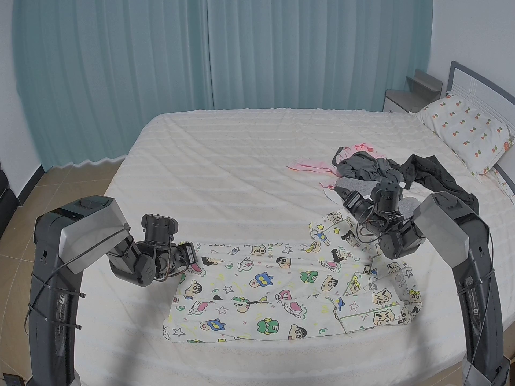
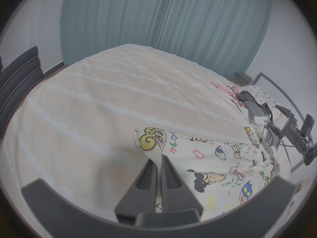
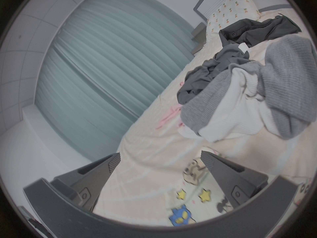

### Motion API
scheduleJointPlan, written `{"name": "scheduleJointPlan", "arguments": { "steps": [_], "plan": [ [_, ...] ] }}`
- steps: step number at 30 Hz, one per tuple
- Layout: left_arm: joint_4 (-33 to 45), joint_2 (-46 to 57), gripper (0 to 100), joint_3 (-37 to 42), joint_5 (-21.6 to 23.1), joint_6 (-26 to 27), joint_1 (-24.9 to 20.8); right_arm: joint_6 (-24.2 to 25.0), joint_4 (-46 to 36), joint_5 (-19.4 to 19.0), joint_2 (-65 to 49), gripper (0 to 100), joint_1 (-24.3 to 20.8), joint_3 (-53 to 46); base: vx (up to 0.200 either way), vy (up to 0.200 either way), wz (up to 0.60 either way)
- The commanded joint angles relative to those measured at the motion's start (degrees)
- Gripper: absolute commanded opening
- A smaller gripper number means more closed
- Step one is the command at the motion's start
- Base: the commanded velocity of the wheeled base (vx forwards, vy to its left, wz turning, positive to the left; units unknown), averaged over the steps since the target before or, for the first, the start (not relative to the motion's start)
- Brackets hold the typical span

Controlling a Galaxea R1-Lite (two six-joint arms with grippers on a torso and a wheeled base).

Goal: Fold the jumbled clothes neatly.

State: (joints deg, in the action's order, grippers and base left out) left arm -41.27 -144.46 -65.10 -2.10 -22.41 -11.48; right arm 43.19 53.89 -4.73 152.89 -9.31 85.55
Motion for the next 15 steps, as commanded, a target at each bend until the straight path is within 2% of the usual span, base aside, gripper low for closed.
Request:
{"name": "scheduleJointPlan", "arguments": {
  "steps": [1, 2, 3, 8, 15],
  "plan": [
    [-0.22, 0.32, 0, 0.23, -0.01, -0.01, 0.06, -6.37, -0.63, -2.83, -5.94, 100, 3.86, -7.33, 0.000, 0.000, 0.00],
    [-0.22, 0.49, 0, 0.32, -0.01, -0.01, -0.03, -11.55, -2.30, -3.00, -5.50, 100, 5.36, -7.95, 0.000, 0.000, 0.00],
    [-0.22, 0.58, 0, 0.23, 0.08, -0.01, -0.03, -12.61, -4.15, -3.00, -5.50, 100, 5.71, -7.86, 0.000, 0.000, 0.00],
    [-0.22, 0.67, 0, 0.23, 0.08, -0.01, -0.29, -16.82, -11.71, -3.27, -5.50, 100, 7.20, -6.80, 0.000, 0.000, 0.00],
    [-0.22, 0.58, 0, 0.06, 0.08, 0.08, -0.47, -21.04, -15.57, -5.20, -4.18, 100, 7.56, -6.54, 0.000, 0.000, 0.00]
  ]
}}
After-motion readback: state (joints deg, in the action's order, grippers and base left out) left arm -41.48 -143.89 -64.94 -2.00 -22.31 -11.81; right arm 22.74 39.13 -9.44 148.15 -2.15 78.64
